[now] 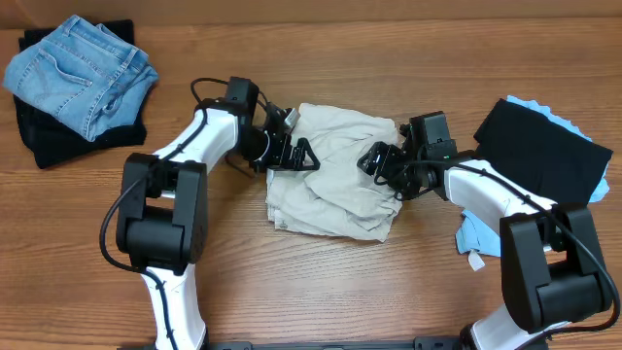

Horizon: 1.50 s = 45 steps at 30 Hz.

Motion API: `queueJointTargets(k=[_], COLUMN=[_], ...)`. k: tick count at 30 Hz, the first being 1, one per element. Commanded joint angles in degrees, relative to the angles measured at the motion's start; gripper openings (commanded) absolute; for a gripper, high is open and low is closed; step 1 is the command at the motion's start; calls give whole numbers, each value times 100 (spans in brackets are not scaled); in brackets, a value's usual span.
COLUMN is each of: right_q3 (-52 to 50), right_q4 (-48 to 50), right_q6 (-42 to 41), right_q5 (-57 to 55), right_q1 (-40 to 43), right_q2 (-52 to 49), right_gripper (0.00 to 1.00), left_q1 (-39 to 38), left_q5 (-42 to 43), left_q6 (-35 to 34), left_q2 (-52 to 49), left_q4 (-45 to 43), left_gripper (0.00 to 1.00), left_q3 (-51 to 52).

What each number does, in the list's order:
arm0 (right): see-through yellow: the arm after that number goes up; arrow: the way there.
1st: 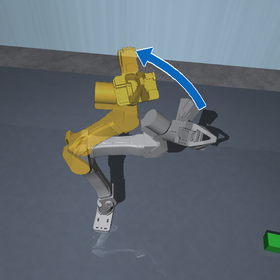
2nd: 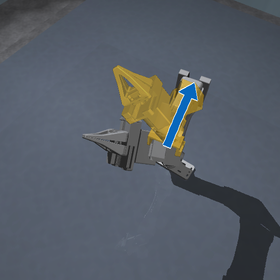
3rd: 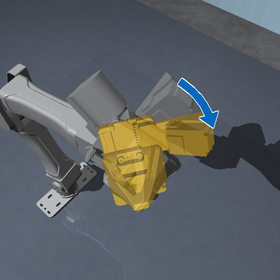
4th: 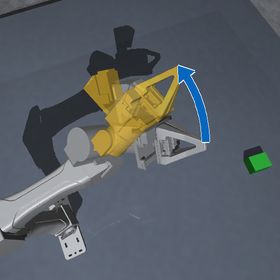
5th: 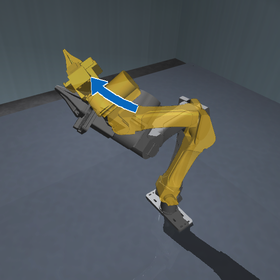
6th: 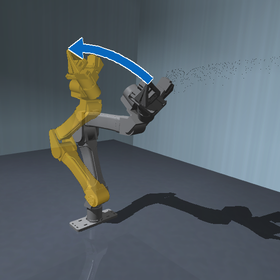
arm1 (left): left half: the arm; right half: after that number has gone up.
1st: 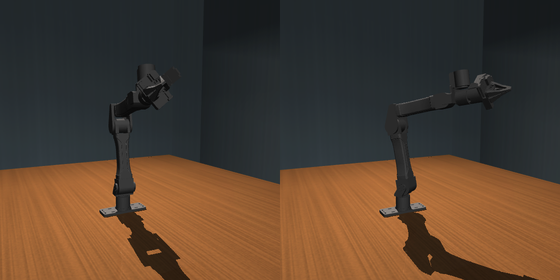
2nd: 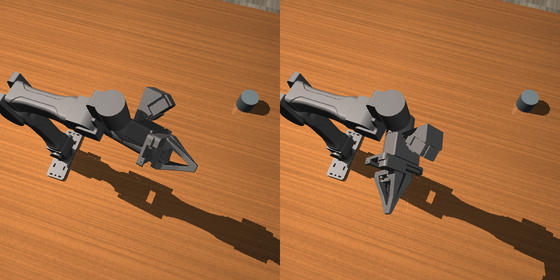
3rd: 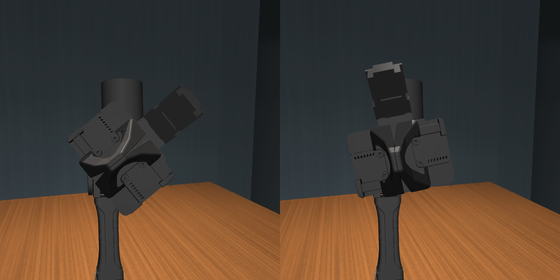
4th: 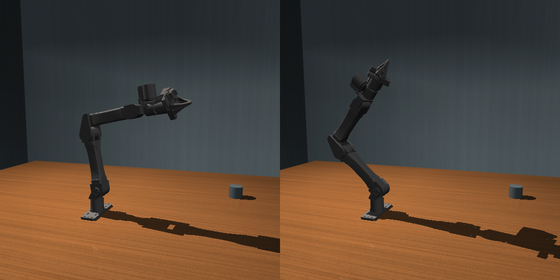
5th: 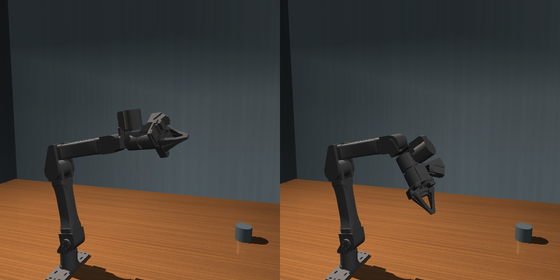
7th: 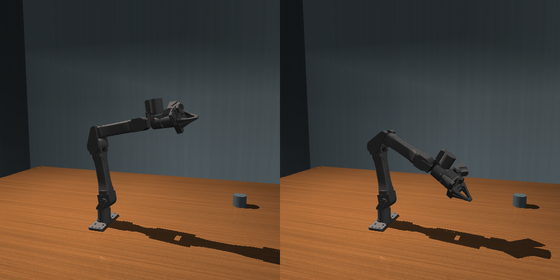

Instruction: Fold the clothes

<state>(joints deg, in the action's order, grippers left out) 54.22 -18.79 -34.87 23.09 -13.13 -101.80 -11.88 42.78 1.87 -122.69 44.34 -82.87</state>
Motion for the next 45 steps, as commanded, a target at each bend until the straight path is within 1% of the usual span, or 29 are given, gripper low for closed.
queueJointTargets(k=[1, 3, 6, 8, 9, 10, 11, 14, 15, 16, 18, 19, 20, 23, 26, 27, 29, 31, 32, 35, 37, 40, 45], right_q3=[15, 15, 15, 15, 15, 15, 15, 15, 15, 15, 15, 15, 15, 15, 15, 15, 15, 15, 15, 15, 15, 15, 15], right_q4=[72, 74, 74, 72, 70, 70, 46, 26, 24, 26, 26, 24, 24, 26, 24, 24, 26, 33, 35, 35, 33, 31, 28], right_q6=[44, 42, 42, 39, 37, 15, -127, -240, -240, -240, -240, -238, -238, -238, -238, -238, -238, -238, -238, -238, -238, -238, -219], right_q5=[136, 114, 68, -24, -59, -74, -205, -356, -356, -358, -358, -358, -358, -358, -358, -358, -358, -358, -356, -356, -356, -358, -356], right_q1=[-35, -35, -35, -35, -35, -35, -35, -35, -35, -35, -35, -35, -35, -35, -35, -35, -35, -35, -35, -35, -35, -35, -35], right_q2=[-24, -24, -24, -24, -24, -24, -24, -24, -24, -24, -24, -24, -24, -24, -24, -24, -24, -24, -24, -24, -24, -24, -24], right_gripper=[84, 84, 85, 85, 86, 93, 96, 98, 98, 98, 98, 98, 98, 98, 98, 98, 98, 98, 98, 98, 98, 98, 98], left_q1=[-282, -282, -282, -282, -273, -264, -243, -177, -155, -153, -153, -153, -153, -146, 44, 164, 566, 789, 817, 634, 361, -44, -90], left_q5=[-382, -380, -378, -376, -376, -374, -374, -111, -120, -120, -118, 44, 81, 4, -756, -778, -376, 304, 448, 323, -44, -118, -74], left_q6=[-76, -76, -57, -63, -81, -83, -83, -85, -192, -190, -184, -26, -11, -15, -706, -804, -844, -428, -310, -249, -317, -334, -308], left_q2=[-358, -358, -358, -358, -358, -356, -352, -286, -286, -286, -286, -286, -286, -286, -286, -286, -286, -286, -286, -286, -289, -289, -286], left_q4=[98, 98, 39, -15, -48, -109, -109, -11, 79, 114, 197, 282, 334, 503, 492, 487, 431, 452, 498, 601, 717, 811, 817], left_gripper=[89, 68, 51, 4, 4, 4, 4, 4, 55, 100, 100, 100, 100, 100, 100, 100, 100, 99, 99, 99, 100, 100, 100], left_q3=[258, 258, 258, 256, 256, 234, 164, -140, -238, -240, -238, -238, -238, -238, -238, -238, -238, -238, -238, -236, -234, -232, -232])
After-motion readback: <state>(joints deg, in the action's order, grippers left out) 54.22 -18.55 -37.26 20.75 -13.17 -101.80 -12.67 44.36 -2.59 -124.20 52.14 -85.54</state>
